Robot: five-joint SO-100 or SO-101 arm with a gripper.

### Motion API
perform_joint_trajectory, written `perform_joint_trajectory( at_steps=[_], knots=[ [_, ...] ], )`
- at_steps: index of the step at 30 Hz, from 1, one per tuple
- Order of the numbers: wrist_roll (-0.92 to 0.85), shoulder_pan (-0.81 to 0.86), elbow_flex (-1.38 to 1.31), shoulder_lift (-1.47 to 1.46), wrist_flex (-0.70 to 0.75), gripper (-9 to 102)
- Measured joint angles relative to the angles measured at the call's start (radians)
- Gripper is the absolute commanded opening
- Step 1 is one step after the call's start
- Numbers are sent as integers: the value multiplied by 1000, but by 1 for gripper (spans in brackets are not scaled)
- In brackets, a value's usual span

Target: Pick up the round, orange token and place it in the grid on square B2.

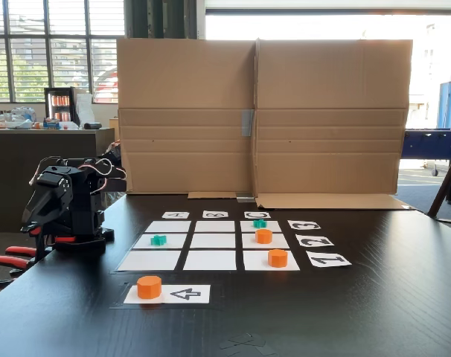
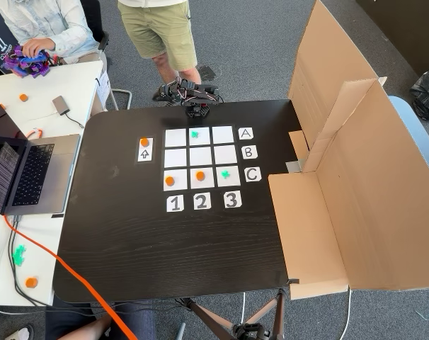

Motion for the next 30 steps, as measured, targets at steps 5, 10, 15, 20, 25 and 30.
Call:
perform_joint_trajectory(
  at_steps=[5, 10, 15, 20, 25, 30],
  knots=[
    [-3, -18, -106, -114, 34, 0],
    [-6, -38, -259, -255, 92, 0],
    [-5, -69, -451, -408, 195, 4],
    [-6, -97, -635, -569, 302, 19],
    [-6, -109, -742, -680, 356, 52],
    [6, -140, -841, -795, 422, 65]
  ],
)
